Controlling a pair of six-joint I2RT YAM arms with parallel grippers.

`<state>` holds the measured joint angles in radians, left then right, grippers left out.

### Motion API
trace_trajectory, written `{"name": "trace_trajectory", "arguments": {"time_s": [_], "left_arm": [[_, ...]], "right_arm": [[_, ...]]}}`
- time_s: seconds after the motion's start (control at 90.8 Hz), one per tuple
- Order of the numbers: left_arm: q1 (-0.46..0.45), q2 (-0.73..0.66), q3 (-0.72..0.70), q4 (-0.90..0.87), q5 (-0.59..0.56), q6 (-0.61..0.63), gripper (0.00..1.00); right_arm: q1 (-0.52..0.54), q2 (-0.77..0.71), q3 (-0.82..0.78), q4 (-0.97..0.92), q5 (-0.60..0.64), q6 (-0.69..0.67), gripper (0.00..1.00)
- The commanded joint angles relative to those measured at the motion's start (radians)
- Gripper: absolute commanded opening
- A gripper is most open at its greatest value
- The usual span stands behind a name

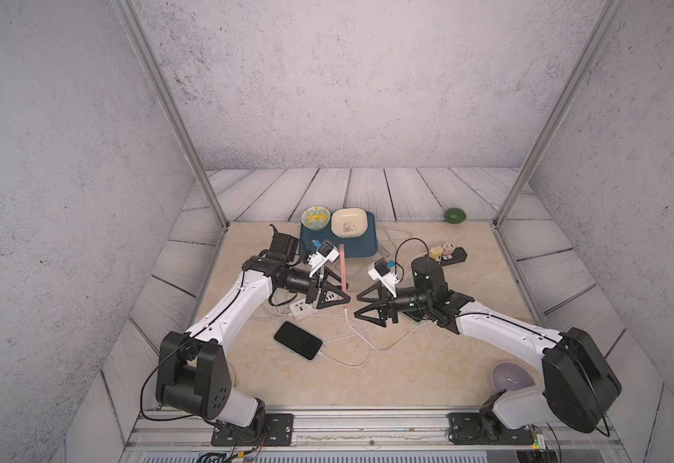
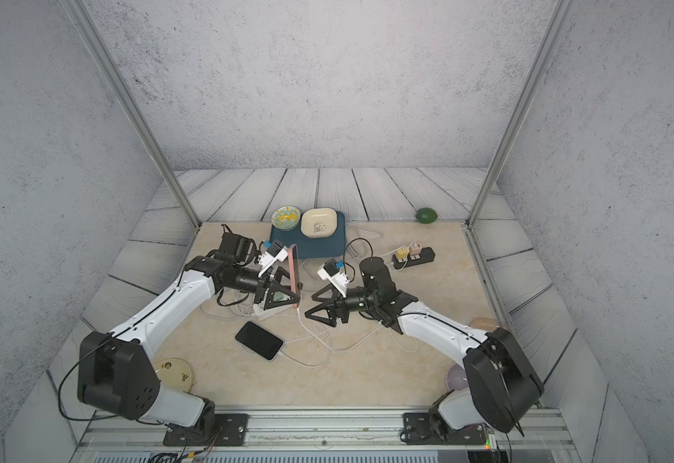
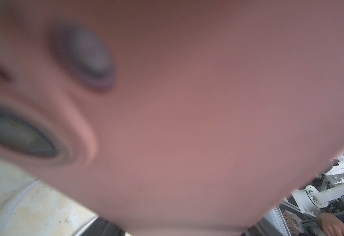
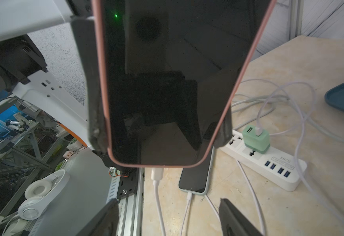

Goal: Unplug the charging cable from the phone
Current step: Pick up the phone at the center of the board, then remove the charging cable from the phone.

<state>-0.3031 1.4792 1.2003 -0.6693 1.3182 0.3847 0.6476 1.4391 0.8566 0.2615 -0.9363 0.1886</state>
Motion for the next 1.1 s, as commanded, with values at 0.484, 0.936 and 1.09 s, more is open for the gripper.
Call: {"name": "trace_trajectory", "arguments": {"time_s": [0.484, 0.936, 1.09], "left_arm": [[0.015, 0.005, 0.052, 0.008, 0.022, -0.02, 0.0], [0.027, 0.008, 0.049, 0.007, 0.03, -0.017, 0.0], [0.032, 0.004, 0.048, 0.005, 0.032, -0.015, 0.0]], "right_arm": [[0.09, 0.125, -0.041, 0.256, 0.064, 0.053, 0.53], [0.099, 0.137, -0.048, 0.305, 0.06, 0.075, 0.01], [0.101, 0.131, -0.055, 0.303, 0.061, 0.077, 0.0]]}}
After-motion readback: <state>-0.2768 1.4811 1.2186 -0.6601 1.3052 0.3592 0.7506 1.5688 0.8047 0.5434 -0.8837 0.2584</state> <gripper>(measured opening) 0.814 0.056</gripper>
